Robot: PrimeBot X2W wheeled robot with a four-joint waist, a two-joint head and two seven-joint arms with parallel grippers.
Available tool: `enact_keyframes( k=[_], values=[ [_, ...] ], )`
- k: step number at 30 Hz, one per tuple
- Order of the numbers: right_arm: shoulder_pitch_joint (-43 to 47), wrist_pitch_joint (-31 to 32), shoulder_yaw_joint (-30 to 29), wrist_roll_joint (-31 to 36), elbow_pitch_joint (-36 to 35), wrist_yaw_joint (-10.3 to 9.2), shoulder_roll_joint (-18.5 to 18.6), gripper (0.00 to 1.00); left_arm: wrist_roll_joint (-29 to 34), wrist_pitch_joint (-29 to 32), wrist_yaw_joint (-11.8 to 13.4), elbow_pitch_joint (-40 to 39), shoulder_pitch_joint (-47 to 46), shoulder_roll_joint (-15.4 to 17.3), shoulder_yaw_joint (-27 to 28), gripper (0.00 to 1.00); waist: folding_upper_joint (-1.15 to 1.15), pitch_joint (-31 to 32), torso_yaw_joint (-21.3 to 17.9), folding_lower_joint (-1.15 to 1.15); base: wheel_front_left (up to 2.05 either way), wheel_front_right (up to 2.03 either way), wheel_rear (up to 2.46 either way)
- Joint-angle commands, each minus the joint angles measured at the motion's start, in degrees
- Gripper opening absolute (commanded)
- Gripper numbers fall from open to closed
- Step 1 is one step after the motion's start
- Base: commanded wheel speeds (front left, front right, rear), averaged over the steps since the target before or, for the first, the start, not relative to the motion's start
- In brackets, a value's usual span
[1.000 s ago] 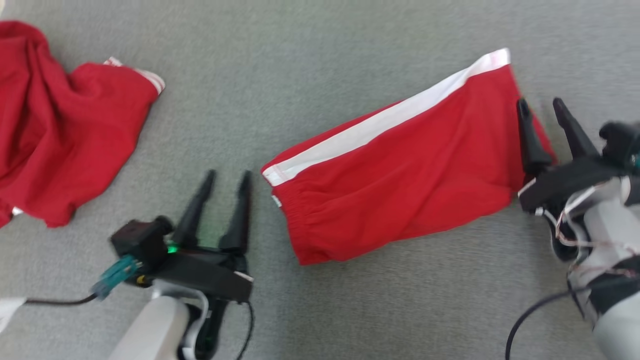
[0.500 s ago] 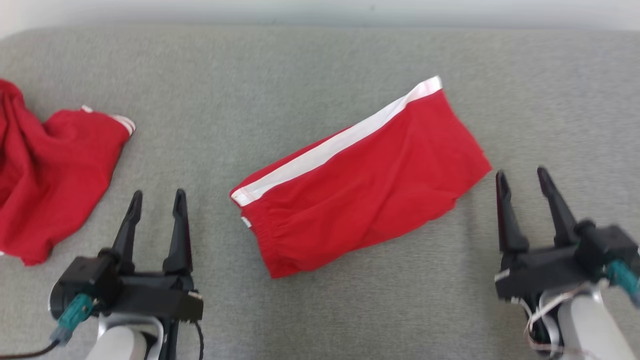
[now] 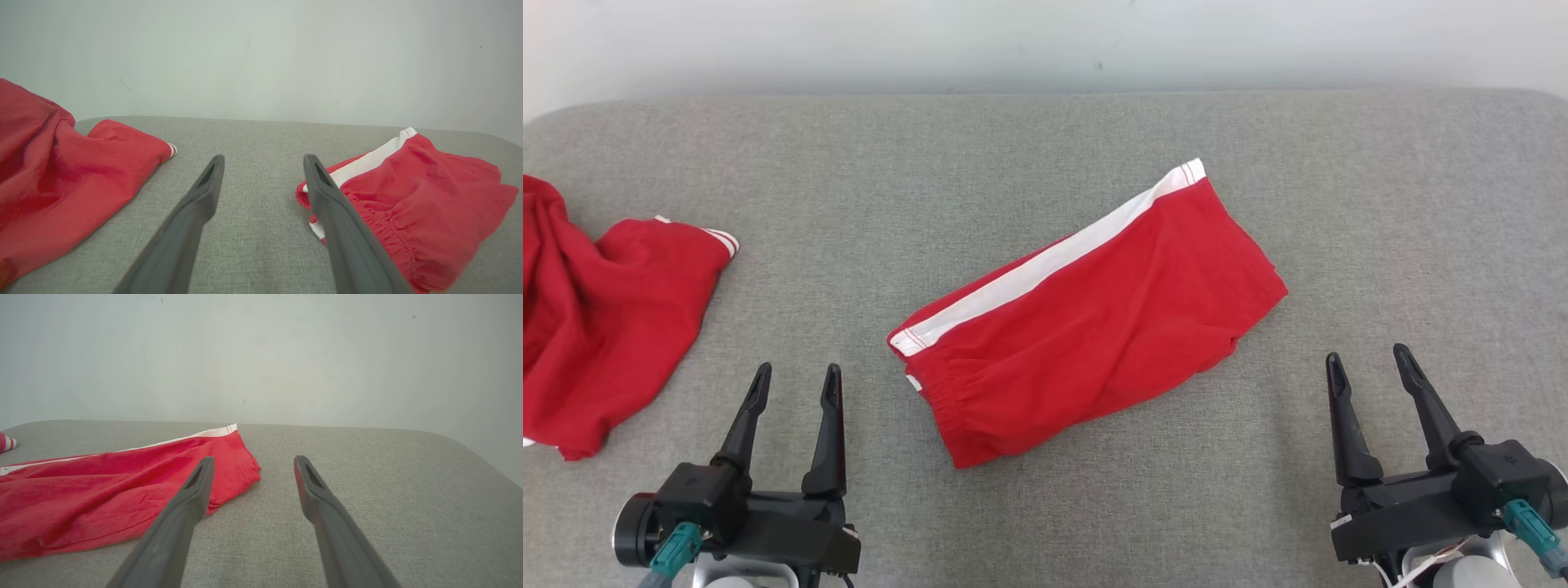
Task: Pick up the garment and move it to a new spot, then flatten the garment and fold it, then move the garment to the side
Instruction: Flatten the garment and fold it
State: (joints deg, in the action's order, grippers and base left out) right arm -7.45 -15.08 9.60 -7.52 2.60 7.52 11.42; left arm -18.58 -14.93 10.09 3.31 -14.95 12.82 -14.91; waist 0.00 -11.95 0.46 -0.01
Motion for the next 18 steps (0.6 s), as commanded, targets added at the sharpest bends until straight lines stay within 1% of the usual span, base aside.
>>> enact_keyframes(
  k=[1,13,15,18],
  values=[
    [0.55,0.11,-0.16,0.07,-0.2,-0.06,0.07,1.0,0.39,-0.2,-0.38,0.32,0.82,0.02,0.34,1.0,0.0,0.03,0.16,0.01,0.0,0.0,0.0],
    [-0.21,1.11,-1.19,-0.46,-0.62,-0.06,0.08,1.0,3.11,-0.21,-1.97,1.68,-0.53,-1.7,0.69,1.0,0.0,-0.38,1.43,0.01,0.0,0.0,0.0],
    [-0.8,1.31,-1.69,-0.86,-0.38,-0.06,0.45,1.0,3.91,-0.22,-1.8,1.7,-1.02,-1.81,0.6,1.0,0.0,-0.62,1.99,0.01,0.0,0.0,0.0],
    [-1.97,2.01,-2.33,-1.32,1.12,-0.06,1.19,1.0,4.63,-0.22,-2.25,1.68,-1.65,-2.21,0.32,1.0,0.0,-1.21,3.2,0.01,0.0,0.0,0.0]
  ],
)
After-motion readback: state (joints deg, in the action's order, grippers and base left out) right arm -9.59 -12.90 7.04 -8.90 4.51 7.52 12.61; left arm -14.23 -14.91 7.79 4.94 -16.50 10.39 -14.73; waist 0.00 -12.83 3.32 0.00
